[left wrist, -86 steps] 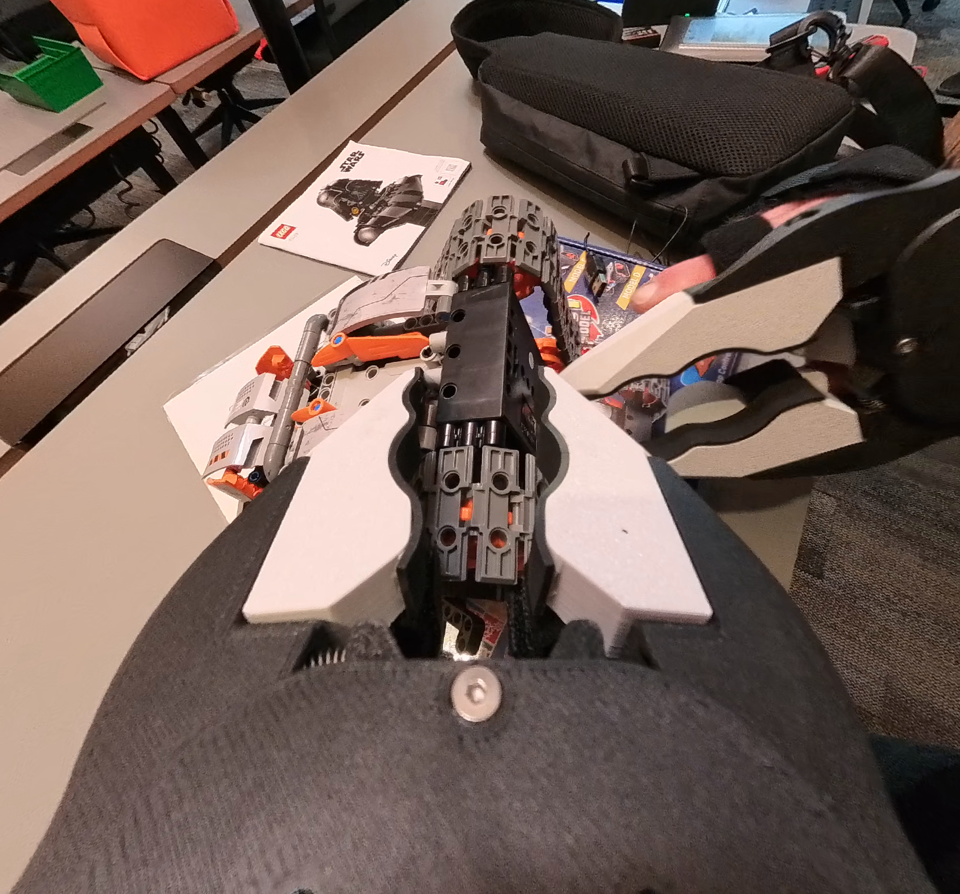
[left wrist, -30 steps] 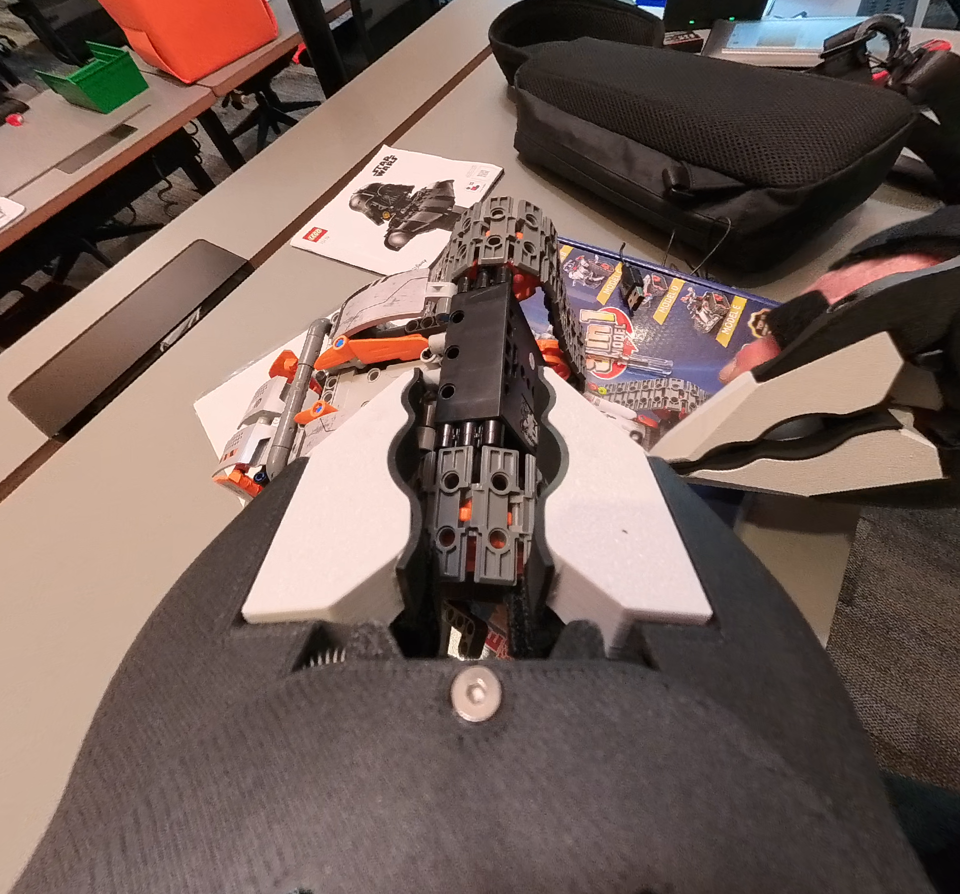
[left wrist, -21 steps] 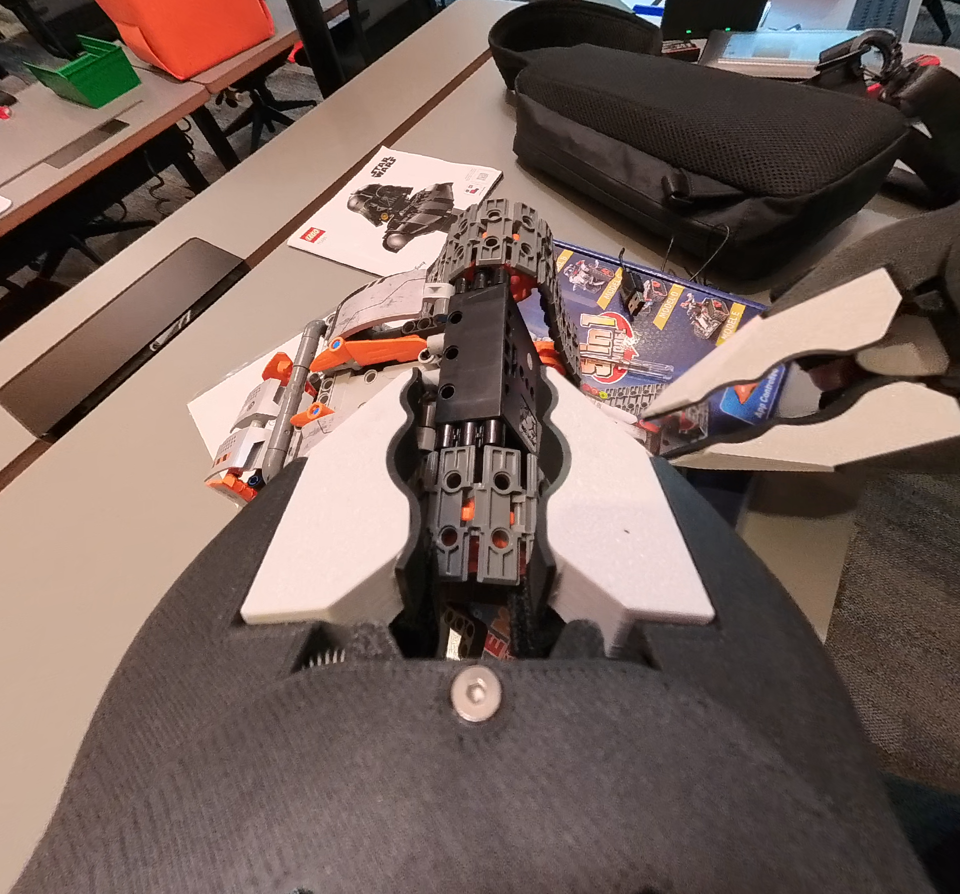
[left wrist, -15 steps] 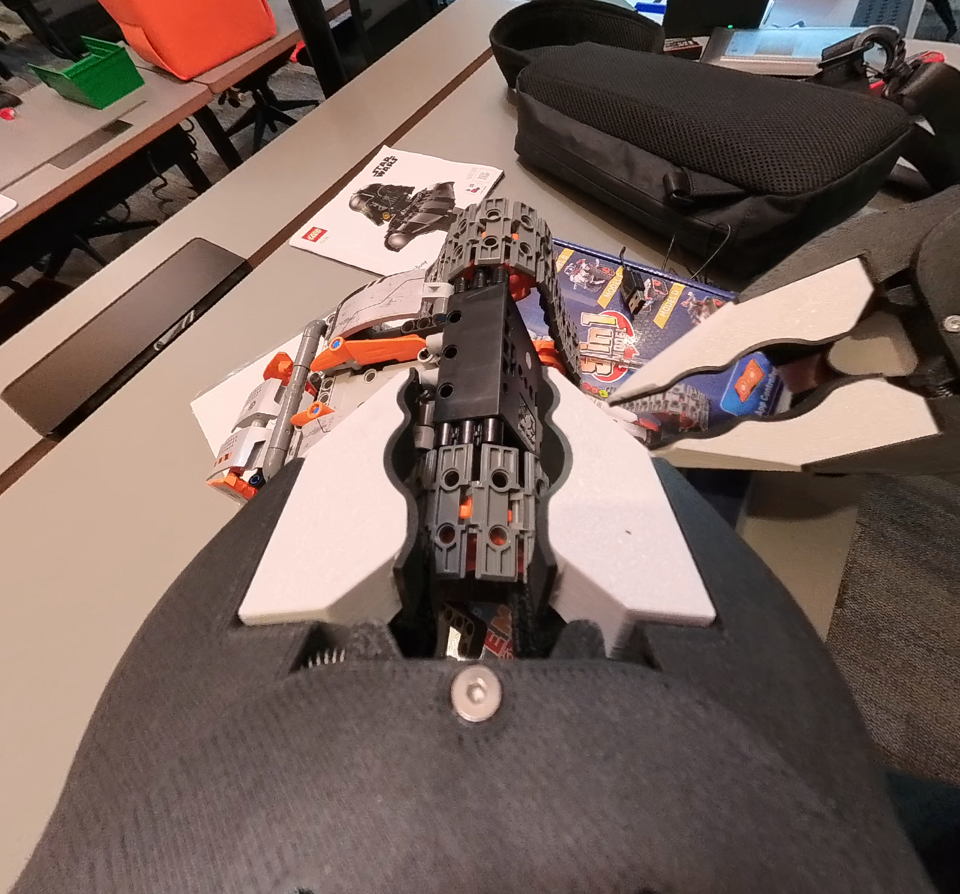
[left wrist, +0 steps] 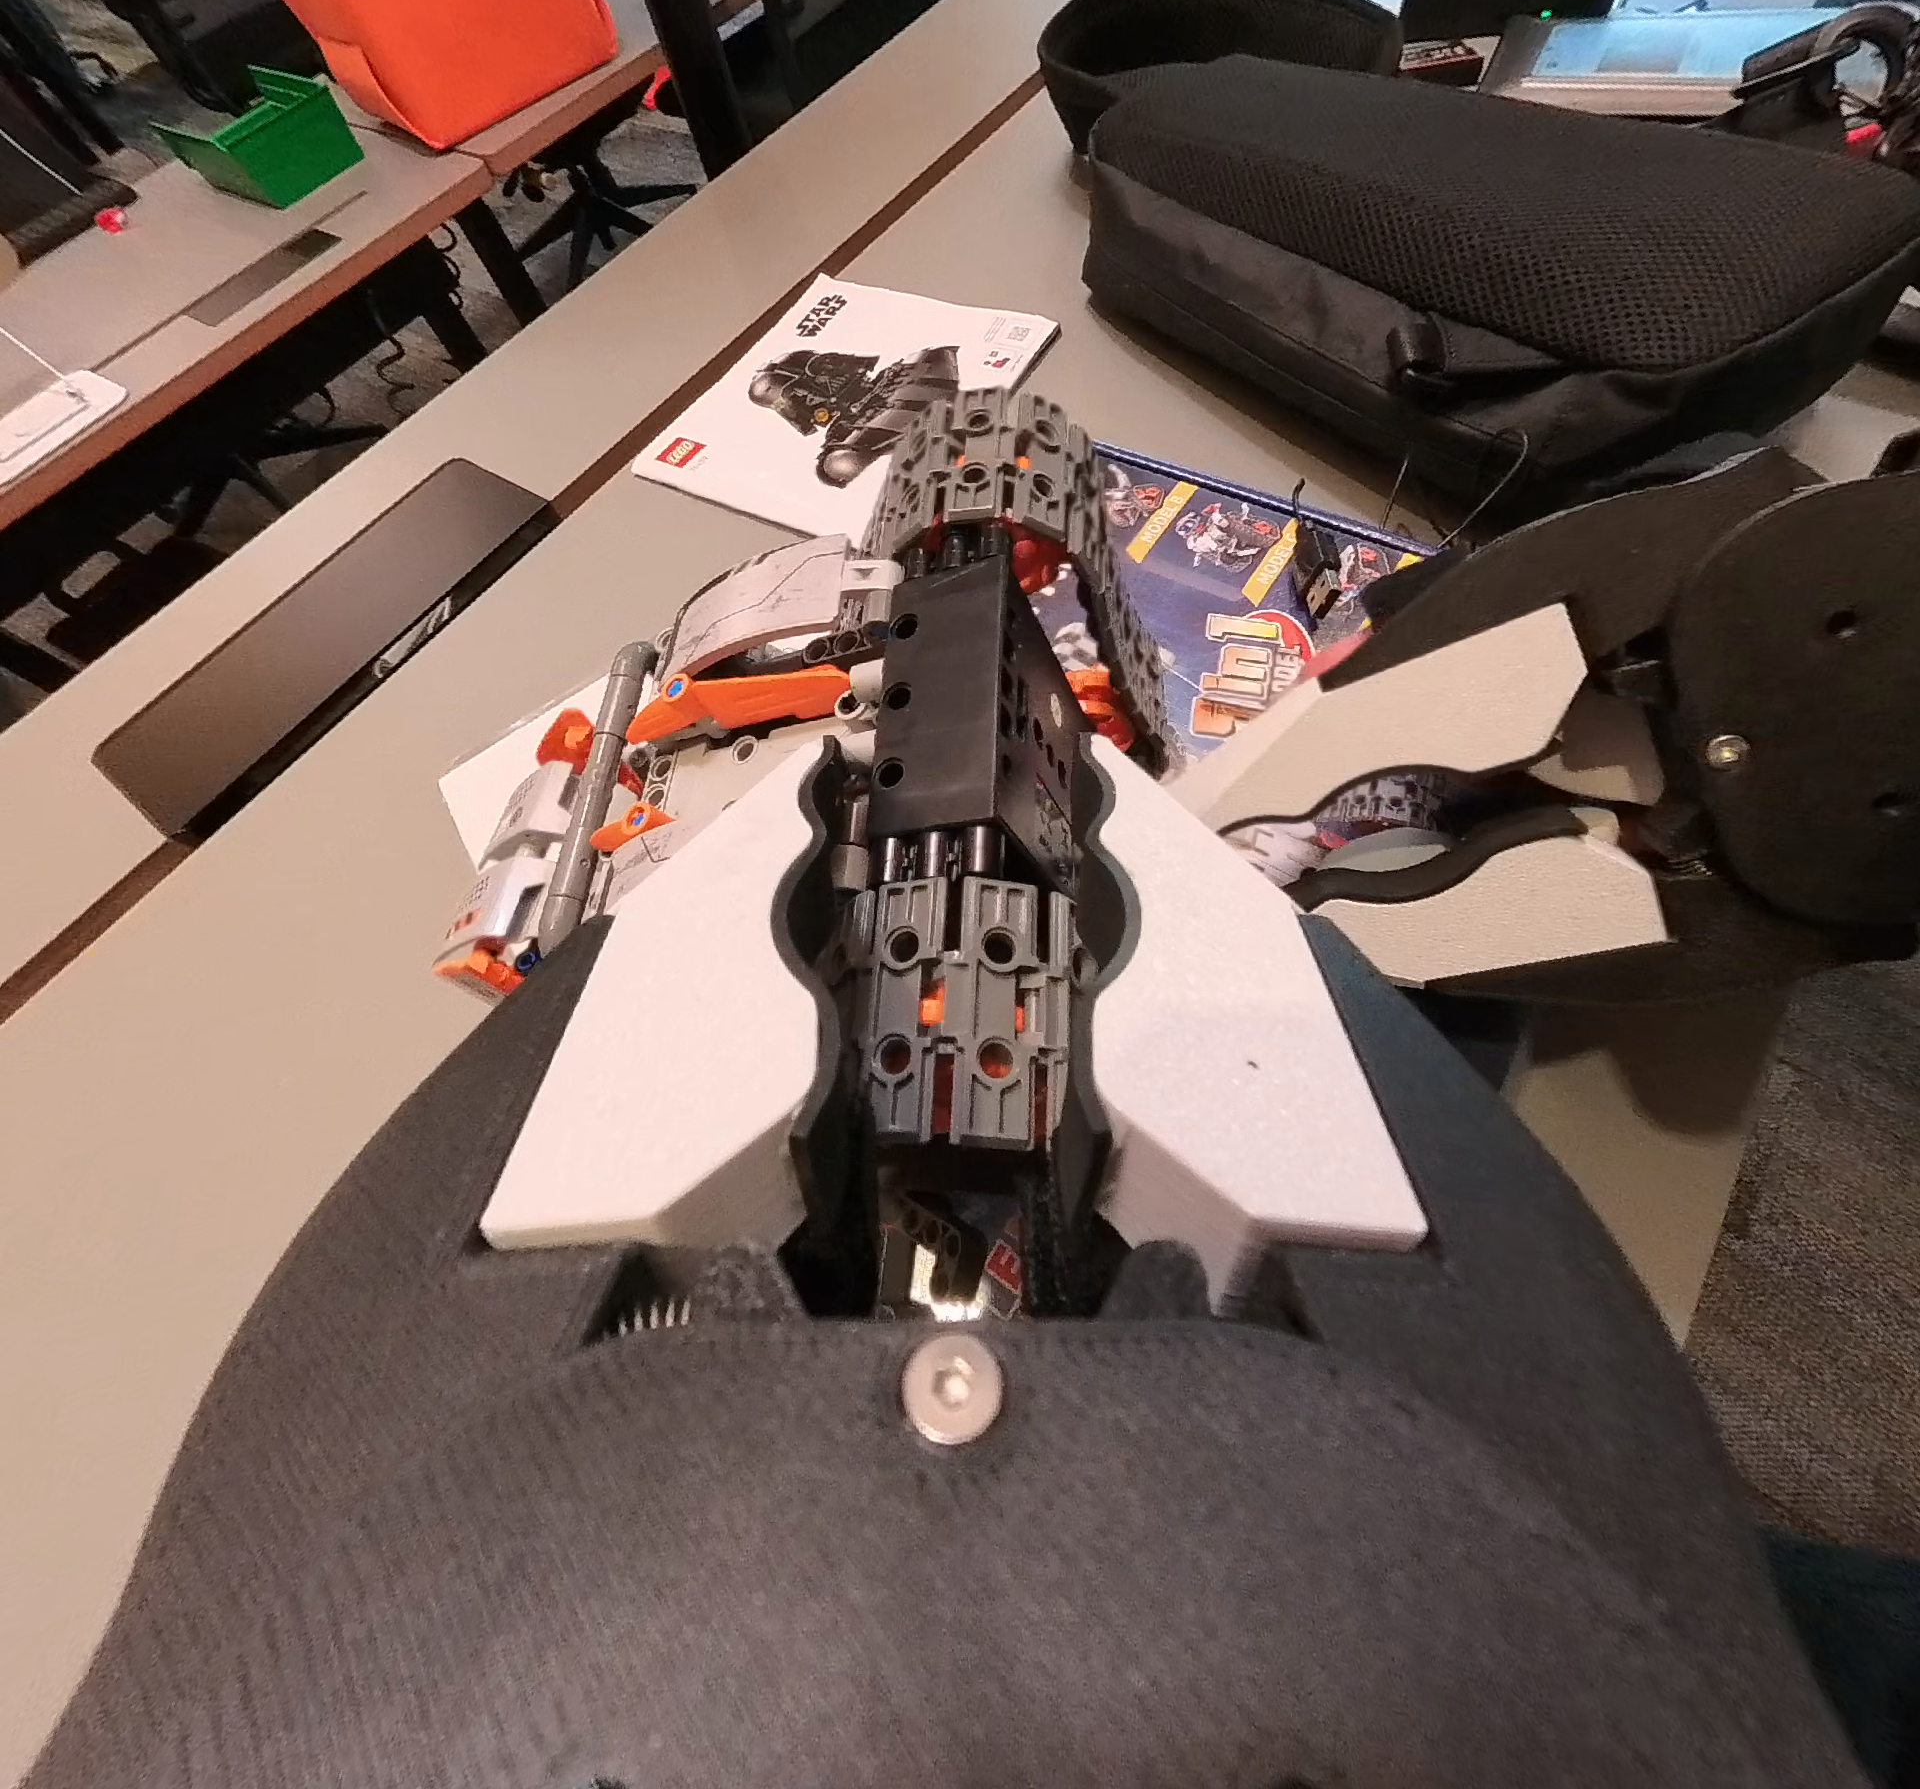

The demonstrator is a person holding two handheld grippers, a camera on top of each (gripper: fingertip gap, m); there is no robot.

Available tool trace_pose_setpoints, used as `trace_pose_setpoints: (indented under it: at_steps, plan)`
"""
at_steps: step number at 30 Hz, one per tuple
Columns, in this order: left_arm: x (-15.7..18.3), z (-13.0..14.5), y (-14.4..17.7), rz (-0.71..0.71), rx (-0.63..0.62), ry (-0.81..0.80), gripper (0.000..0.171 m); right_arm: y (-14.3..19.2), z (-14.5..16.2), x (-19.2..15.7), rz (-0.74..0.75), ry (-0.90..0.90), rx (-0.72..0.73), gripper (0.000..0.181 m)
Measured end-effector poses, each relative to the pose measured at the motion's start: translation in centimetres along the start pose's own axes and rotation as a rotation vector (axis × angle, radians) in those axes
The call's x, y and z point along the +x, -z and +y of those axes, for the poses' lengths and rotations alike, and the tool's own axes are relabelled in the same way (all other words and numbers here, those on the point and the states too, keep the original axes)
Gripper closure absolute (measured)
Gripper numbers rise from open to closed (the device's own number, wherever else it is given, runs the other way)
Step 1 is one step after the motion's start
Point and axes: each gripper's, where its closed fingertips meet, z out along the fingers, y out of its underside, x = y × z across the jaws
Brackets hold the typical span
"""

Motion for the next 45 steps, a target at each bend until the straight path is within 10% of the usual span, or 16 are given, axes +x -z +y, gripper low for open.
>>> trace_pose_setpoints:
  at_steps: [37,45]
  plan:
    - [-1.4,-0.7,1.7,0.004,0.111,-0.105,0.118,4.4,-1.1,-1.5,-0.129,-0.403,0.128,0.181]
    - [5.6,-1.3,5.5,0.056,0.152,-0.460,0.125,6.9,-2.1,-1.7,-0.346,-0.710,0.301,0.181]
